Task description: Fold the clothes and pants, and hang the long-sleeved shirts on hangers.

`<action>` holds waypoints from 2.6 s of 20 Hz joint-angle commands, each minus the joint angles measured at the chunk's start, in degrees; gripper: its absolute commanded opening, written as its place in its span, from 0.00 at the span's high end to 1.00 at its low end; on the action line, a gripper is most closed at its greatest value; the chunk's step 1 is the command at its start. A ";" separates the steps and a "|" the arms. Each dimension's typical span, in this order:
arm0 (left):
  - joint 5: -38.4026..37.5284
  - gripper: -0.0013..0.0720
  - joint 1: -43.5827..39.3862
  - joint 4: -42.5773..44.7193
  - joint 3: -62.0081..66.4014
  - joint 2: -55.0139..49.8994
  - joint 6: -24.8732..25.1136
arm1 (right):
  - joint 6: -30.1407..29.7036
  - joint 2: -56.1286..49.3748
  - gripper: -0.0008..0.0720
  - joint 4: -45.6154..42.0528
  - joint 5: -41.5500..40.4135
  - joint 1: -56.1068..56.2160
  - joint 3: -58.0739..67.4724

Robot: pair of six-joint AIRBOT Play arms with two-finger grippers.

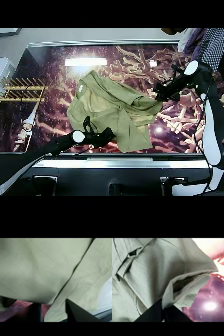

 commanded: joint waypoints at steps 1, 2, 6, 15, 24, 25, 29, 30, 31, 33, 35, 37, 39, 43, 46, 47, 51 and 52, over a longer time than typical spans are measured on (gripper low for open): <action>1.05 0.86 0.00 0.02 1.27 -0.52 0.31 | 0.00 0.02 0.95 0.02 0.07 0.07 0.04; 1.62 0.96 0.07 0.04 1.99 -0.50 2.32 | 0.00 0.02 0.95 0.04 0.09 0.07 0.04; -3.23 0.96 5.84 0.04 6.67 1.86 15.17 | -3.98 2.12 0.95 0.26 -3.10 0.04 0.09; -18.45 0.96 30.14 7.17 36.85 23.21 28.76 | -13.29 29.90 0.95 7.69 -47.36 0.04 0.48; -24.59 0.96 32.96 15.21 49.11 44.81 23.08 | -13.53 55.84 0.95 4.02 -49.68 0.04 3.52; -25.42 0.96 32.96 17.46 49.11 46.25 20.68 | -13.35 56.98 0.95 3.65 -49.51 0.04 3.52; -30.95 0.96 32.96 26.97 48.92 46.86 10.12 | -9.38 55.87 0.95 3.23 -47.04 0.04 3.52; -32.72 0.96 32.96 28.44 48.54 45.88 8.68 | -7.04 54.18 0.95 3.23 -45.07 0.04 3.52; -34.53 0.96 32.96 29.24 47.84 44.46 8.00 | -4.76 51.76 0.95 3.23 -42.49 0.04 3.52; -36.54 0.96 32.96 29.46 45.29 40.24 7.96 | -0.37 44.72 0.95 3.28 -36.37 0.04 3.52; -36.65 0.96 32.96 30.38 41.35 34.49 8.09 | 0.59 35.34 0.95 5.01 -30.75 0.04 3.52; -36.17 0.96 32.96 33.03 37.22 27.06 8.11 | 0.48 25.20 0.95 7.02 -26.62 0.07 3.50; -34.12 0.96 32.96 34.14 33.59 18.18 10.45 | 0.46 14.93 0.95 9.73 -24.35 0.15 3.48; -26.84 0.96 32.87 33.51 31.50 -0.55 10.67 | 0.09 -4.44 0.95 14.21 -27.65 2.16 3.48; -21.81 0.96 32.96 29.46 31.56 -9.16 10.69 | 0.04 -12.81 0.95 17.77 -33.73 4.44 3.48; -20.65 0.96 32.96 28.02 31.65 -10.75 10.69 | 0.07 -14.47 0.95 18.08 -35.45 5.27 3.48; -19.47 0.90 33.27 27.41 31.80 -12.20 10.64 | 0.07 -16.70 0.81 18.27 -37.24 7.30 3.48; -20.33 0.69 33.70 27.28 32.13 -11.87 10.64 | 0.15 -16.37 0.70 18.45 -35.95 7.15 3.50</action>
